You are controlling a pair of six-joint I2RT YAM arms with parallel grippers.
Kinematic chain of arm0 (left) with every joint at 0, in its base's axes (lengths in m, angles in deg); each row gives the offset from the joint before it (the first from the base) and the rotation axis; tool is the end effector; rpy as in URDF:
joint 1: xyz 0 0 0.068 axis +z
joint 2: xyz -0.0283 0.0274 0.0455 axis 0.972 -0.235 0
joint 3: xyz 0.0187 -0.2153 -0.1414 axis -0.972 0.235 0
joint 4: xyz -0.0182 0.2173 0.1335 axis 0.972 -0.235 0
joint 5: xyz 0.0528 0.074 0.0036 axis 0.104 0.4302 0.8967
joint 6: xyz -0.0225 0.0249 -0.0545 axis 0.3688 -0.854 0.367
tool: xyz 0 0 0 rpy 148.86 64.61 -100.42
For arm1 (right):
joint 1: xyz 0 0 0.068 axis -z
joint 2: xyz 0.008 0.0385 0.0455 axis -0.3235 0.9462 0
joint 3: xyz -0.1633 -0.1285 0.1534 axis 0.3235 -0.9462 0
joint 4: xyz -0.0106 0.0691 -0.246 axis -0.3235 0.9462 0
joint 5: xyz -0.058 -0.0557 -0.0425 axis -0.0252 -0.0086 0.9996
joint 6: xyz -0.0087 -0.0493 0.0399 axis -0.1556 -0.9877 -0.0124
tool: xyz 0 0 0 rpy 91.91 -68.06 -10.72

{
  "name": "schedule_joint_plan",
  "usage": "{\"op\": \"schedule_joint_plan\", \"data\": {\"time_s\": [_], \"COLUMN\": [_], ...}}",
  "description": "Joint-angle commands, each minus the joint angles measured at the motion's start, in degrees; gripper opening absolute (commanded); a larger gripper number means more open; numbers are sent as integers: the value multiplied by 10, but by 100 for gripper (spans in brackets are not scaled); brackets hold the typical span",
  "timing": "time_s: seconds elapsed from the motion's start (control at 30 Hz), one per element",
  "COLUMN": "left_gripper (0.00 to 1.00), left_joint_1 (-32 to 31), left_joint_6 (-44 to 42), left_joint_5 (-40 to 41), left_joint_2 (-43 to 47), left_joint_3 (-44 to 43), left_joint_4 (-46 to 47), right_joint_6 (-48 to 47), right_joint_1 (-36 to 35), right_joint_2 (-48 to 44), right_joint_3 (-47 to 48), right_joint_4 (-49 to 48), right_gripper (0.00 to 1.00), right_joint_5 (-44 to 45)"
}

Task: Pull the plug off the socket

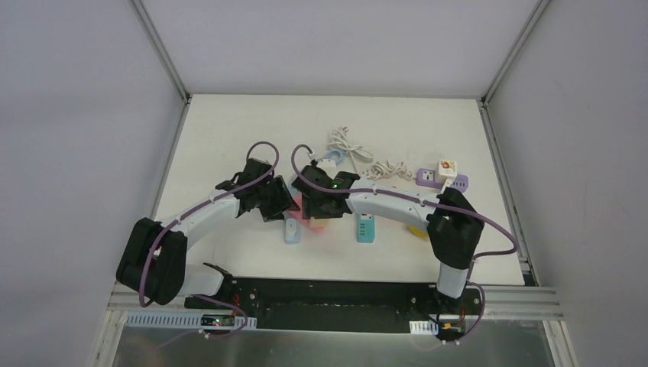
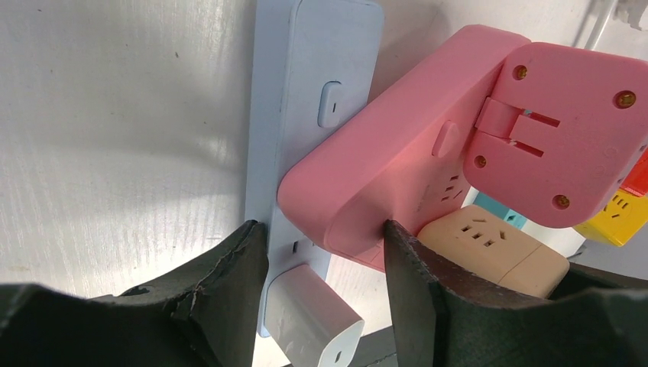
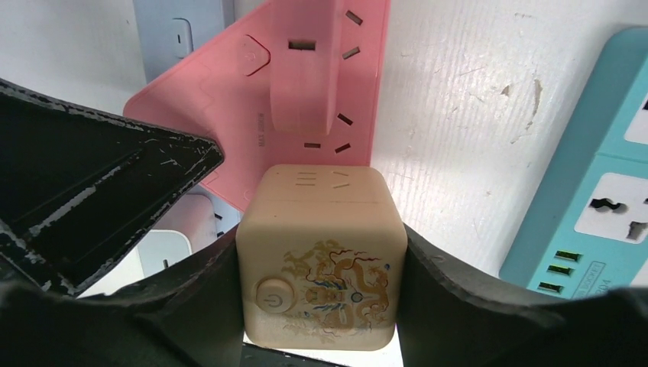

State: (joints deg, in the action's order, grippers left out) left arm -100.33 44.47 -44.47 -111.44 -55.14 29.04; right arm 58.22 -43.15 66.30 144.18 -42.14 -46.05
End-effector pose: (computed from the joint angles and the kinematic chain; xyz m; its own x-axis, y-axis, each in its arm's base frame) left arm 0.2360 -0.1145 0.1591 -0.8682 -0.3901 -0.3067 -0.1848 0.8278 -0.5297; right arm 0.1944 0.3365 0.2115 -0.7746 -0.2854 -0.5643 -0.4107 0.9056 0.1057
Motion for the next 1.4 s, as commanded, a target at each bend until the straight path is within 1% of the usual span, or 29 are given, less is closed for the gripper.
{"op": "schedule_joint_plan", "data": {"time_s": [0.0,0.13,0.2,0.3,0.37,0.4,0.5,0.6,0.67,0.8,0.83,0.9,0.97,1.0,1.07,1.2,1.27,1.37], "left_gripper": [29,29,29,29,29,29,28,28,29,28,28,28,28,28,28,28,28,28], "left_joint_1": [-6,-7,-7,-9,-9,-10,-12,-13,-14,-16,-16,-17,-17,-17,-18,-20,-22,-23], "left_joint_6": [-27,-30,-30,-29,-29,-29,-29,-30,-30,-30,-29,-30,-30,-30,-29,-30,-30,-30], "left_joint_5": [101,102,101,102,102,102,108,116,116,118,119,120,120,120,120,120,121,120], "left_joint_2": [-57,-58,-58,-61,-63,-64,-65,-66,-67,-67,-67,-68,-69,-70,-71,-73,-74,-78], "left_joint_3": [49,43,43,44,44,44,42,41,40,38,38,38,38,38,37,33,31,30], "left_joint_4": [-88,-95,-95,-95,-96,-97,-100,-104,-104,-105,-105,-105,-106,-106,-107,-109,-110,-109], "right_joint_6": [-18,15,26,21,5,-3,-18,-25,-26,15,23,26,18,8,-12,-30,-32,-35], "right_joint_1": [-26,22,36,26,2,-11,-37,-42,-32,31,43,49,40,27,-1,-38,-43,-43], "right_joint_2": [-57,-143,-162,-132,-86,-60,-6,-8,-47,-149,-166,-174,-147,-124,-70,26,45,27], "right_joint_3": [53,-52,-78,-60,-13,28,99,113,78,-50,-72,-81,-59,-27,36,148,176,164], "right_joint_4": [-57,-189,-219,-186,-124,-91,-16,-1,-41,-191,-217,-226,-190,-163,-94,30,64,55], "right_gripper": [0,0,0,0,0,0,0,0,0,0,0,0,0,0,0,0,0,0], "right_joint_5": [-59,-192,-218,-186,-120,-92,-29,-12,-46,-194,-218,-227,-196,-172,-91,5,27,18]}}
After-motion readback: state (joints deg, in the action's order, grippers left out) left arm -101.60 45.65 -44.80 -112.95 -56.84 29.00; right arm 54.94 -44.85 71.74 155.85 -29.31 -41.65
